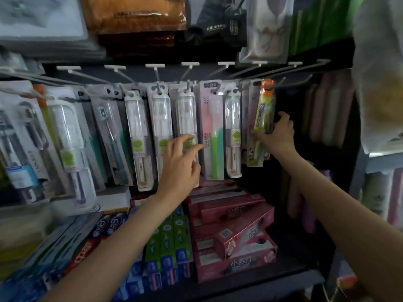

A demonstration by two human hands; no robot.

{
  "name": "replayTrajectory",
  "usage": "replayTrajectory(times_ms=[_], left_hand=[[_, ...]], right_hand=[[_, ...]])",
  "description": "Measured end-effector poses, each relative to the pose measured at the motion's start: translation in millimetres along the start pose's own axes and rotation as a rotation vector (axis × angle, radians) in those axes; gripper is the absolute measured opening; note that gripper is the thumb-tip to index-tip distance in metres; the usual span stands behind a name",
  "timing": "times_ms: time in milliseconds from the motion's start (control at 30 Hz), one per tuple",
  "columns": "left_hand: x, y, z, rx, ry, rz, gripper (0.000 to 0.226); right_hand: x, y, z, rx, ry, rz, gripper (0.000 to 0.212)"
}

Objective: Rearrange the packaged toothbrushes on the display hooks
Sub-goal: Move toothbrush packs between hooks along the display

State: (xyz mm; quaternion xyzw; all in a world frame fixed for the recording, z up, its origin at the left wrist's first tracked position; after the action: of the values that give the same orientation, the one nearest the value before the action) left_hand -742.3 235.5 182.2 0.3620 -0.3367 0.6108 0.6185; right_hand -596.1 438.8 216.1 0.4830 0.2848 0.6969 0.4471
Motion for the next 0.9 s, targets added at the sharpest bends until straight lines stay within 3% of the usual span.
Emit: replayTrajectory(times_ms=[300, 433, 600, 700, 833, 900], left_hand=[[-8, 0, -4, 0.014, 0.043, 0.000, 0.039], [-9, 3, -6, -0.002, 0.060, -0.001, 0.037], [-10, 2, 9, -0.046, -0.006, -0.025, 0.036], [-14, 5, 35, -0.208, -0.079, 0.008, 0.031], [-32, 30, 67, -0.630, -0.144, 0.254, 0.023], [-46, 48, 93, -0.671, -0.251, 0.346, 0.021]], right_hand=[[-9, 1, 10, -0.056, -0.070, 0.141, 0.046], [-14, 11, 6, -0.162, -0.056, 0.277, 0.049], [-54, 14, -1, 0.035, -0.124, 0.233, 0.051], [-107, 31, -21, 0.115, -0.065, 0.454, 0.053], [-164, 66, -71, -0.057, 0.044, 0.788, 0.057], [-181, 90, -92, -0.089, 0.081, 0.859, 0.061]])
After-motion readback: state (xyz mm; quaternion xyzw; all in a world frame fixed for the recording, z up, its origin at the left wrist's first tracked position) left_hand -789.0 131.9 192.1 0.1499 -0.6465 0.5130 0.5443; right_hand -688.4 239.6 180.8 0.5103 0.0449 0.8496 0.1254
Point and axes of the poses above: each hand's wrist, its own x-axis towards the middle knuckle, its own z-axis out of the back of the hand, y = z × x, the point moved 6 cm from there along x, towards the middle knuckle, and after that the axes turned 11 degrees about -z, right-handed, at the moved point
